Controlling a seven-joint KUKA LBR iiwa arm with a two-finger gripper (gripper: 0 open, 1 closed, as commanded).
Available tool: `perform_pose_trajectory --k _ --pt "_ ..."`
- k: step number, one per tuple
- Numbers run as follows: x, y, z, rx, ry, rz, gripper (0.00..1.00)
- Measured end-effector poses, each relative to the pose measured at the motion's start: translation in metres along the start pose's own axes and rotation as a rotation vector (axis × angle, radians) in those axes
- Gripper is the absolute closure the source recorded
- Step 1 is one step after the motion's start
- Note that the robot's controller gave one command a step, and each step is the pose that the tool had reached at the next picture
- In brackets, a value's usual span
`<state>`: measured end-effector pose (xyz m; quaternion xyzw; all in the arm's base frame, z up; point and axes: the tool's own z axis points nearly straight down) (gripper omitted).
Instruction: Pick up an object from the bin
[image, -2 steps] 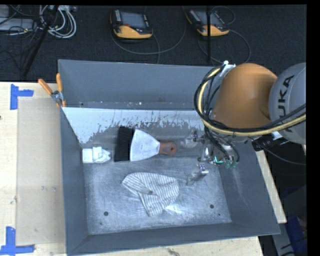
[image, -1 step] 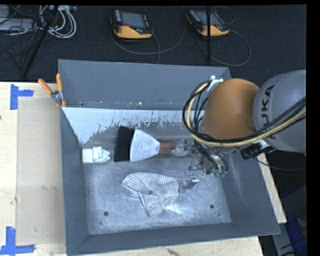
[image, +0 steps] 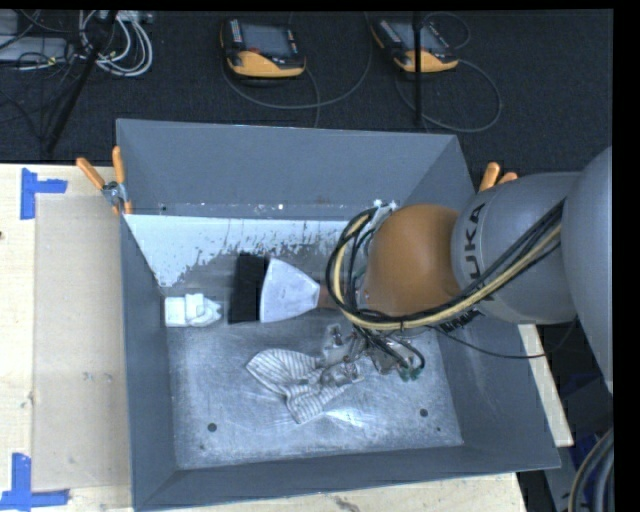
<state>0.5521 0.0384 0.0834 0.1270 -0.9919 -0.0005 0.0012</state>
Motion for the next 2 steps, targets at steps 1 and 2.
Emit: perform_pose_trajectory --k 1,2 --pt "0.000 0.000 0.000 0.000 0.000 0.001 1.00" --pt "-0.006 0.006 -0.158 0.002 -0.006 -0.050 1.00"
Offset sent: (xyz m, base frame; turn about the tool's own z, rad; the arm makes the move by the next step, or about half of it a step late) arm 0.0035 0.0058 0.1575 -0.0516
